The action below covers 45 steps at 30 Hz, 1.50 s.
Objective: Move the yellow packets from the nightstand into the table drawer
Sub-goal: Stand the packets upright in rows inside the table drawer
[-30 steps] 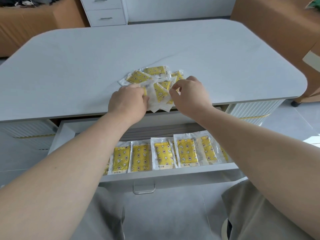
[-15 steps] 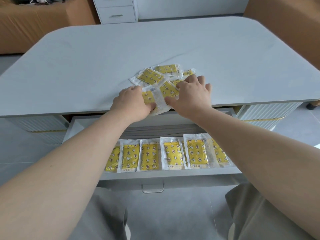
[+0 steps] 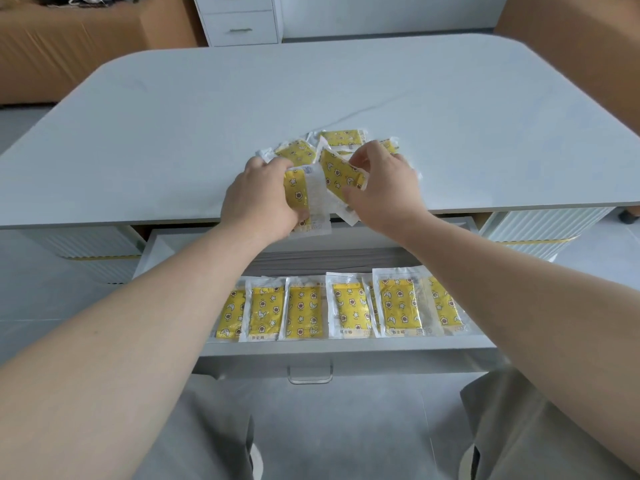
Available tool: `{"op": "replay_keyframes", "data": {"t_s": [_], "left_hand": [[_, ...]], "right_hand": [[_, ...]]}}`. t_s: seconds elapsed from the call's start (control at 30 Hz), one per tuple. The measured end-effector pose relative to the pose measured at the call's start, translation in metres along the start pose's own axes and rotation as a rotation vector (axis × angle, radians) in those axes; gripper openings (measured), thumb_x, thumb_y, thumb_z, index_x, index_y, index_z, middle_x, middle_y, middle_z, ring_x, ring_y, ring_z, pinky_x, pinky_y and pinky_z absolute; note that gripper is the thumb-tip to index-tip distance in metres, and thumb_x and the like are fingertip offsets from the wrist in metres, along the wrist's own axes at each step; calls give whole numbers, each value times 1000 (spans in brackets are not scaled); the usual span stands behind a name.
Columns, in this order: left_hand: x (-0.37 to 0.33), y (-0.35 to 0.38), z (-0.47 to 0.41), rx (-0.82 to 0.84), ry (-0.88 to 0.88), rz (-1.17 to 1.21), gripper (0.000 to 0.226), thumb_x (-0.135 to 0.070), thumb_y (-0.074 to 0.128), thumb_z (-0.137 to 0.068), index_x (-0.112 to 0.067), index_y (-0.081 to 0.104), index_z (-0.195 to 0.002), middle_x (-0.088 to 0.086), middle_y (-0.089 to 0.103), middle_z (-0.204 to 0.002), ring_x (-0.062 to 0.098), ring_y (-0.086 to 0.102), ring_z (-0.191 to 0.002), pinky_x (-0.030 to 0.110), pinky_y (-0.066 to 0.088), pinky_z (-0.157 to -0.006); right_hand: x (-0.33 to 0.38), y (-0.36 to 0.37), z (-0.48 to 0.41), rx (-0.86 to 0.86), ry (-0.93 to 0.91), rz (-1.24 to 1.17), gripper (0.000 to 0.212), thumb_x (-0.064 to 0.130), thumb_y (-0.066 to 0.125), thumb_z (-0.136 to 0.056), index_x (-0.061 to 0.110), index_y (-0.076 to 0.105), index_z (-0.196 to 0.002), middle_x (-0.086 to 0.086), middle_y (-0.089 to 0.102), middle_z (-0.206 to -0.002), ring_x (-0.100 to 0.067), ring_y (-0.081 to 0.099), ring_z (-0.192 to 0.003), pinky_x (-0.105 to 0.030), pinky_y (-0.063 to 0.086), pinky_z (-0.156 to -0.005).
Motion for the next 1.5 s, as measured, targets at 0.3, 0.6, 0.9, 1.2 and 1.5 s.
{"op": "replay_keyframes", "data": {"t_s": [0.3,0.6,0.9,1.2,1.5], "left_hand": [[-6,-7,4,177,10,253,14,-31,71,-92,-26,62,-101,-2,67,-107,16,61,-78,28,42,-62],[-24,8,32,616,47,204,32,-25,82,-82,-22,64,-108,-2,69,-106,18,65,-100,37,52,-94],[-31,24,37,774,95,-64,43,-25,85,-79,-23,64,-117,-6,69,-106,16,65,-95,35,54,-89],[-31,26,39,780,46,-247,34,-19,81,-83,-18,63,-111,0,66,-105,20,64,-93,26,43,-61],[-18,27,35,819,43,-195,31,-21,76,-88,-22,56,-111,-1,65,-101,18,67,-88,30,51,-68]], "right_hand": [[-5,-25,9,22,276,-415,34,14,68,-87,28,48,-111,2,63,-105,-22,70,-84,-40,61,-64],[-28,-43,20,225,431,-911,34,-19,60,-80,4,72,-103,-14,77,-100,-35,75,-92,-44,62,-82],[-50,-54,49,688,386,-756,32,2,71,-84,-1,67,-116,-18,74,-113,-36,71,-106,-47,56,-94],[-71,-32,67,751,419,-216,44,-6,78,-82,14,59,-117,-11,74,-101,-25,76,-81,-37,63,-65],[-73,10,70,738,382,-65,59,7,81,-82,14,53,-134,-6,67,-111,-23,72,-88,-36,63,-75]]}}
Point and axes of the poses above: each hand's wrist, its own z-axis away from the middle knuckle, its own y-axis out of the palm, x = y × z, the point moved 3 cm from there along -z, towards the middle knuckle
